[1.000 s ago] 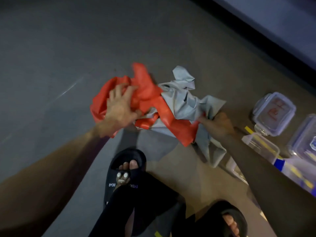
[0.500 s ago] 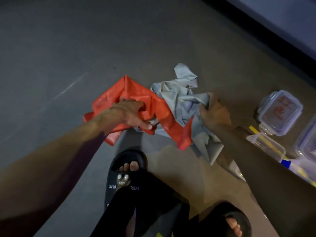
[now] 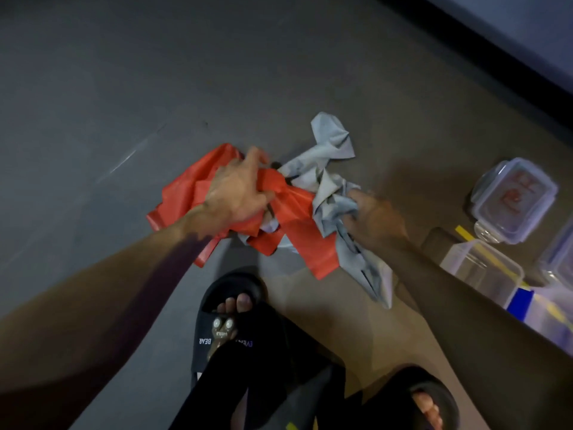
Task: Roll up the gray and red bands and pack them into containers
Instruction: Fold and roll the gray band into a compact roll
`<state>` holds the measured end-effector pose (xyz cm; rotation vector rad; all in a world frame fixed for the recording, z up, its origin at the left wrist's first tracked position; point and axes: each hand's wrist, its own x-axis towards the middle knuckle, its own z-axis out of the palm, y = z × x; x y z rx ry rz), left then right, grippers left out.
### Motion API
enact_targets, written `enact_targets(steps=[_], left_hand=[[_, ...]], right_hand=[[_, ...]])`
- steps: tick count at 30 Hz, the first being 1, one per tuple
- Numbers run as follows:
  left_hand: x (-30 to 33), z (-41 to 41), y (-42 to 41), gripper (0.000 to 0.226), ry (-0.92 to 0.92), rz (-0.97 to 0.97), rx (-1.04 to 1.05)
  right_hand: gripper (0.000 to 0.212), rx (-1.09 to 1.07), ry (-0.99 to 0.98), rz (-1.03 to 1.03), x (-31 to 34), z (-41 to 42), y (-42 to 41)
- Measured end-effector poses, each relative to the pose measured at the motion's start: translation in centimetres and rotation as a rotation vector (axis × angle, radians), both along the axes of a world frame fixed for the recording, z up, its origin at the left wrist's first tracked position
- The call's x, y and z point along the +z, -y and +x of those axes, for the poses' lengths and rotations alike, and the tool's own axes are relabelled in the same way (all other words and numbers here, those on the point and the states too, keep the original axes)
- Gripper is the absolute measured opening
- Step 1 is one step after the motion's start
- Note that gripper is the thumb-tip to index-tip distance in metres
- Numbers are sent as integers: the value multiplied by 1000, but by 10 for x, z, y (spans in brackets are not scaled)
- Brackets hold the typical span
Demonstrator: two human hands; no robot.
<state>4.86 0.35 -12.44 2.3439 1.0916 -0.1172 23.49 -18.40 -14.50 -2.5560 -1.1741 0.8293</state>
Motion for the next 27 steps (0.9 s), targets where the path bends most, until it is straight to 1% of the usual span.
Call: enact_targets(steps=[1,2,4,5,6,8,9,10,12,13,15,16,19,20,21,22,23,24,25,26,27], left_hand=[[5,-4,-3,53,93,-75,103],[10,-10,-6,44,166,-150,202],[21,-22,-10,21,311,-279,376],[27,-27,-13,12,429,-315,477],[35,-32,-17,11,548,-322,593],[49,-42,-25,20,775,-305,760],[54,-47,-28,21,854,-285,758],[61,-49,-28,18,880,-274,713],[69,-50,-22,7,824,-255,571],[70,-50,-18,3,810,-267,545],[71,-48,-14,11,864,-296,580],[71,-47,-13,10,870,-293,571],[74,-47,-3,10,727,-267,445],[74,-46,0,11,728,-289,419],[76,-45,3,14,763,-323,422],[75,-44,4,17,826,-369,452],[73,-45,3,18,867,-373,502],[72,-46,2,19,897,-330,538],[71,-48,-1,20,908,-279,546],[72,-48,-4,22,919,-242,531],[72,-50,-8,26,939,-197,521]], right_hand=[[39,-59,-6,-1,0,2,3],[47,-126,-8,-20,1,5,7],[55,-259,-2,-69,-1,13,17],[56,-321,9,-82,-1,15,23],[54,-386,22,-90,0,18,29],[54,-538,10,-79,4,23,42],[58,-610,0,-72,6,25,47],[66,-655,-13,-62,7,26,51],[79,-676,-46,-9,9,26,57],[79,-665,-54,12,8,24,58],[71,-605,-28,31,12,15,56],[67,-549,-13,74,13,11,53],[60,-318,-79,178,15,-7,42],[60,-231,-102,177,13,-14,38],[65,-135,-112,156,12,-21,35],[77,-37,-119,102,10,-30,32],[90,50,-111,20,8,-39,31],[98,128,-65,-82,7,-48,31],[99,188,14,-167,3,-55,32],[93,229,106,-229,2,-61,34],[84,248,177,-243,-4,-61,35]])
